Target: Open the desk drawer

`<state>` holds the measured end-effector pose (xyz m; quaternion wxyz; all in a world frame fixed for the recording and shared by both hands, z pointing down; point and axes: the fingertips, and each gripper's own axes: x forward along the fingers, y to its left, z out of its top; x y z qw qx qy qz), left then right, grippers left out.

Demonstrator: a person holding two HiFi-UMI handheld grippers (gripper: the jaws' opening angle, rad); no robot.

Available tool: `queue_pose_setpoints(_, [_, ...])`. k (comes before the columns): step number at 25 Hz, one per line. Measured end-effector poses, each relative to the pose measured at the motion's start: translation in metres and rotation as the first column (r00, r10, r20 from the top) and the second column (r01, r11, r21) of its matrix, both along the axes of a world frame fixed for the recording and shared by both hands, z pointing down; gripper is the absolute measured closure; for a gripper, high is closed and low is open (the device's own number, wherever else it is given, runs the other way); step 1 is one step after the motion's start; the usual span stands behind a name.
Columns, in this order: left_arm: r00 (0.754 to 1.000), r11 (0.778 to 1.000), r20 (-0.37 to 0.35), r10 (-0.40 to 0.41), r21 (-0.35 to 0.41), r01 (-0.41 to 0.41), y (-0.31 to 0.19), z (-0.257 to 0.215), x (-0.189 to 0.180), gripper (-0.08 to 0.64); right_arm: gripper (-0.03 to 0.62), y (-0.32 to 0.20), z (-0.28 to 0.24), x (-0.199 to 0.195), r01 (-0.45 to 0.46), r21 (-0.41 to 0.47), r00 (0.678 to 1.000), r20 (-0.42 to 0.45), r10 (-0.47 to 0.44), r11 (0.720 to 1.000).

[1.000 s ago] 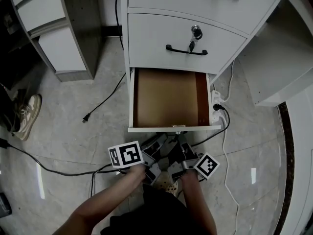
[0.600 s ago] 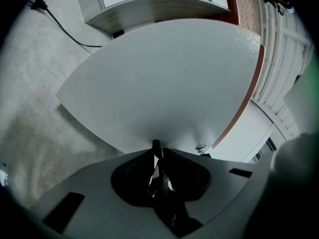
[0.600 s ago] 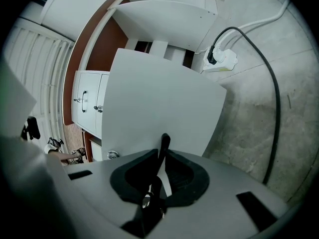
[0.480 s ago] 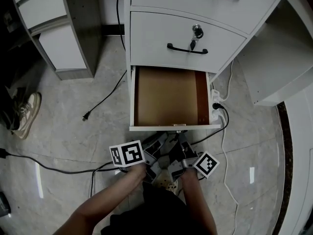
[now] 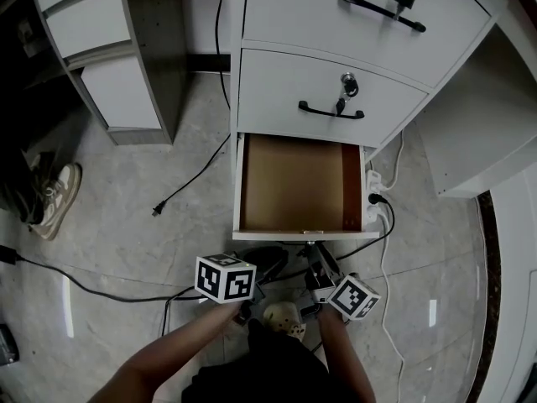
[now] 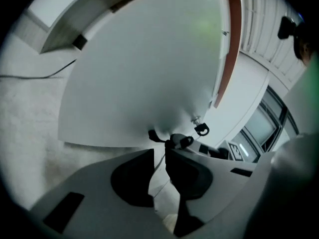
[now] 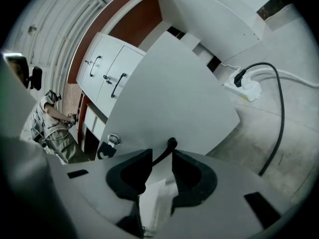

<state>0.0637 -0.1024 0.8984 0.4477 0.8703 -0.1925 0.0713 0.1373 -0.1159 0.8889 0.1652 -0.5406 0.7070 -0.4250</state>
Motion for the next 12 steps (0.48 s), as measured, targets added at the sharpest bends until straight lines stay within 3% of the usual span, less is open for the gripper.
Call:
queue_pose_setpoints(3, [0.991, 0.991, 0.110, 0.075, 0.098, -0.086, 0.015, 0.004, -0.016, 0.493, 0.482, 0.016, 0.000, -0.004, 0.087, -0.042, 0.983, -0.158, -0.093, 0.995])
queue_pose_setpoints(6, [0.982, 0.982, 0.159, 0.106, 0.139, -0.129, 0.026, -0.003, -0.035, 0.548, 0.509, 0.037, -0.013, -0.011, 0.172, -0.057, 0.928, -0.325, -0.182, 0.983])
queue_pose_setpoints(8, [0.980, 0.979, 0.162, 0.114, 0.152, -0.139, 0.027, -0.014, -0.047, 0.549, 0.563, 0.038, -0.032, -0.018, 0.211, -0.027, 0.916, -0.344, -0.208, 0.977])
queue_pose_setpoints(12, [0.982, 0.967, 0.142, 0.124, 0.204, -0.151, 0.023, -0.046, -0.058, 0.549, 0.575, 0.024, -0.074, -0.033, 0.318, 0.039, 0.883, -0.375, -0.280, 0.947])
